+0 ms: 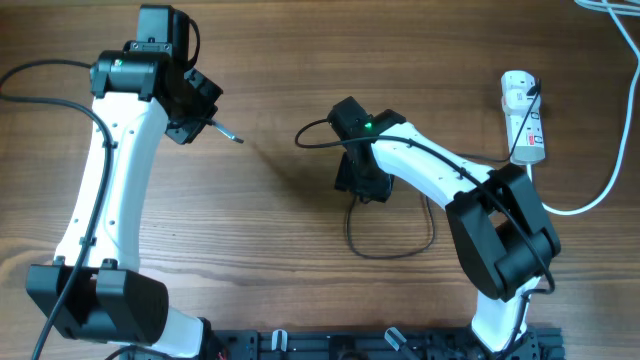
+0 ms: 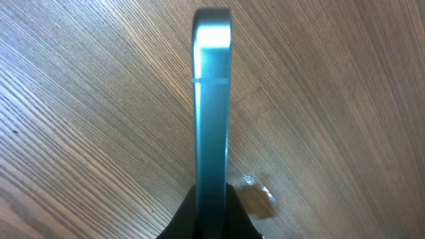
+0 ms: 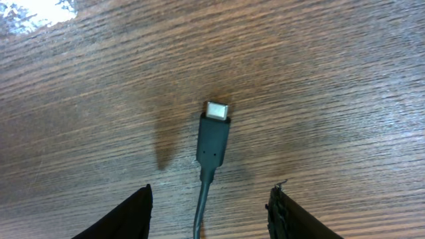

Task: Plug charger to phone and switch on socket
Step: 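Close the right gripper on the black USB-C cable plug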

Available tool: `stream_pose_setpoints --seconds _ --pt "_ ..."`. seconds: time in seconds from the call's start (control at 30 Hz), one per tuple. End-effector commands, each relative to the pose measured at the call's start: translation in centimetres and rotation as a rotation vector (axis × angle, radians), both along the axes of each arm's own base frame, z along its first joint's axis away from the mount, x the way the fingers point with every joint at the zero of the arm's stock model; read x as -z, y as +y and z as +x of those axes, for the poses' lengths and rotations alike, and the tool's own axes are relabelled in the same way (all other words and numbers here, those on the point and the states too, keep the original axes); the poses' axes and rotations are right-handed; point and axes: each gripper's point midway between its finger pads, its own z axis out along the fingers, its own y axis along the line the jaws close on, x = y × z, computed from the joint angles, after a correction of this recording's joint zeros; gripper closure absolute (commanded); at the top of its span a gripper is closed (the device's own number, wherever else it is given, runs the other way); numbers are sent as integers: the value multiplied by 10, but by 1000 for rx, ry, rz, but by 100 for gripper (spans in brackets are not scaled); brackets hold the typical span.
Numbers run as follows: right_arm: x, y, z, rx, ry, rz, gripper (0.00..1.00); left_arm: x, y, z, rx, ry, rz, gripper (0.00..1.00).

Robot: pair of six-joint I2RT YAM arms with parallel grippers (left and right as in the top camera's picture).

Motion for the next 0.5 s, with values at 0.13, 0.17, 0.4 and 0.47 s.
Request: stream_pose_setpoints --seconds 0.13,0.17,0.4,0.47 --pt "7 -8 0 19 -6 -48 46 -5 6 -1 3 -18 21 96" --pt "7 -8 0 18 -6 -48 48 -5 6 -1 3 -18 21 96" --pt "7 -8 0 18 -5 -48 49 -5 5 -1 3 -18 20 96" --pt "7 -8 0 18 -5 -49 49 -5 6 -1 3 -18 21 96"
